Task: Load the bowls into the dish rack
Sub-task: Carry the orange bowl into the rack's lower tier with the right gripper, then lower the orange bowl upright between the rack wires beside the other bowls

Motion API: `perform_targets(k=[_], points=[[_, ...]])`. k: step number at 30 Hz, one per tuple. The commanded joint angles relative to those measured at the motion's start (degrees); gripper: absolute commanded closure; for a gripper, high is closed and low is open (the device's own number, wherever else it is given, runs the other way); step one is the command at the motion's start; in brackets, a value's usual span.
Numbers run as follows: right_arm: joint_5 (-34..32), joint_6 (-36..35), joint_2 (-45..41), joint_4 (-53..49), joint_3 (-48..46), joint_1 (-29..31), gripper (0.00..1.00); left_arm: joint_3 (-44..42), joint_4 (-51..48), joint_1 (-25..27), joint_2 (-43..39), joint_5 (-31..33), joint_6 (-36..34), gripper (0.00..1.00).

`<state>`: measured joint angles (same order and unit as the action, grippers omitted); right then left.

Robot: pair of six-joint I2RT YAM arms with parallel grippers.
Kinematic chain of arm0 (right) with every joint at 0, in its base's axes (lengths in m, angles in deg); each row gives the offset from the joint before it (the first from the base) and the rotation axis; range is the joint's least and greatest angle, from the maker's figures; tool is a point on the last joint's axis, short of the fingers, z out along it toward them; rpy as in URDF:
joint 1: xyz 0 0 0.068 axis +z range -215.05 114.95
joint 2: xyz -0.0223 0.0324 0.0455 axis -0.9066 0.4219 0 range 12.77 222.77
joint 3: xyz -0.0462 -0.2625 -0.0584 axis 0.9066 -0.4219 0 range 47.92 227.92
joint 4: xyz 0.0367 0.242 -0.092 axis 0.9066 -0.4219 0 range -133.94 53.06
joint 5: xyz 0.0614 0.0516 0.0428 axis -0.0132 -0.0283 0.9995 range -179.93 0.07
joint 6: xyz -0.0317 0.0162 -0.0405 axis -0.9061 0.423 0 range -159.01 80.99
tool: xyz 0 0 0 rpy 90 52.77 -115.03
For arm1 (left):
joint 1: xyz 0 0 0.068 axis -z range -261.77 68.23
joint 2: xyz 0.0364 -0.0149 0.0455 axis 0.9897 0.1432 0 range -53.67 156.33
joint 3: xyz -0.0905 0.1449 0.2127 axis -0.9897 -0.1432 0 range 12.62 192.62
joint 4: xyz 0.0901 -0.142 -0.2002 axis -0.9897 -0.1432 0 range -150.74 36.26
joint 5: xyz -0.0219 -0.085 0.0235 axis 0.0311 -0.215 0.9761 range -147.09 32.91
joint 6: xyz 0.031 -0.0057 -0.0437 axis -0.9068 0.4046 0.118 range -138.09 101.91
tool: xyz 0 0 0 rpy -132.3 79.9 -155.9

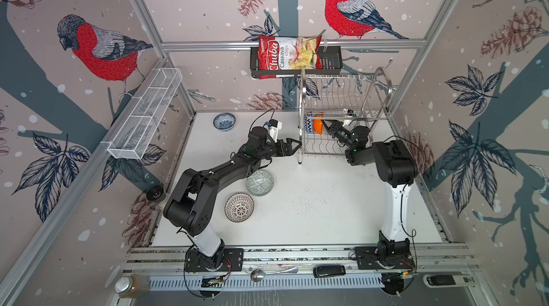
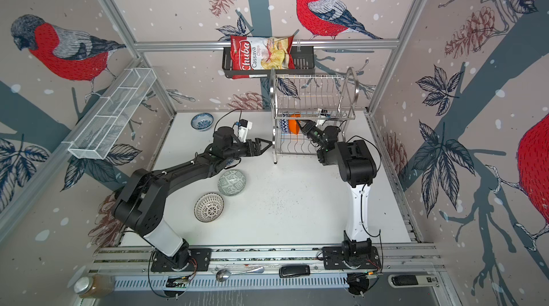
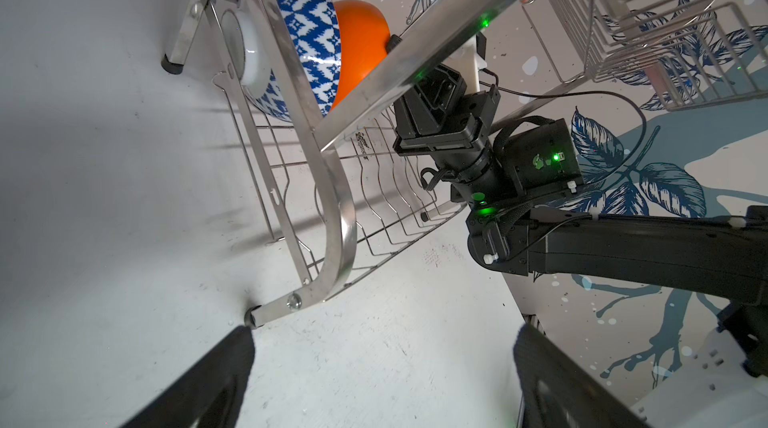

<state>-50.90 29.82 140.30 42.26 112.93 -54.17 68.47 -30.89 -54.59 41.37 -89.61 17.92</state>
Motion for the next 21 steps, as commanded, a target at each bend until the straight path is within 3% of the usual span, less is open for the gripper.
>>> perform_targets(k=[1,21], points=[[1.4,0.6,1.0,3.5,1.4,0.2,1.00,0.4,0.4,0.0,-0.1,0.3,-0.7,0.02],[5.1,5.3,5.9,6.4,6.8,0.3,1.00,0.8,-0.8,-0.1,0.0,1.3,-2.0,0.02]])
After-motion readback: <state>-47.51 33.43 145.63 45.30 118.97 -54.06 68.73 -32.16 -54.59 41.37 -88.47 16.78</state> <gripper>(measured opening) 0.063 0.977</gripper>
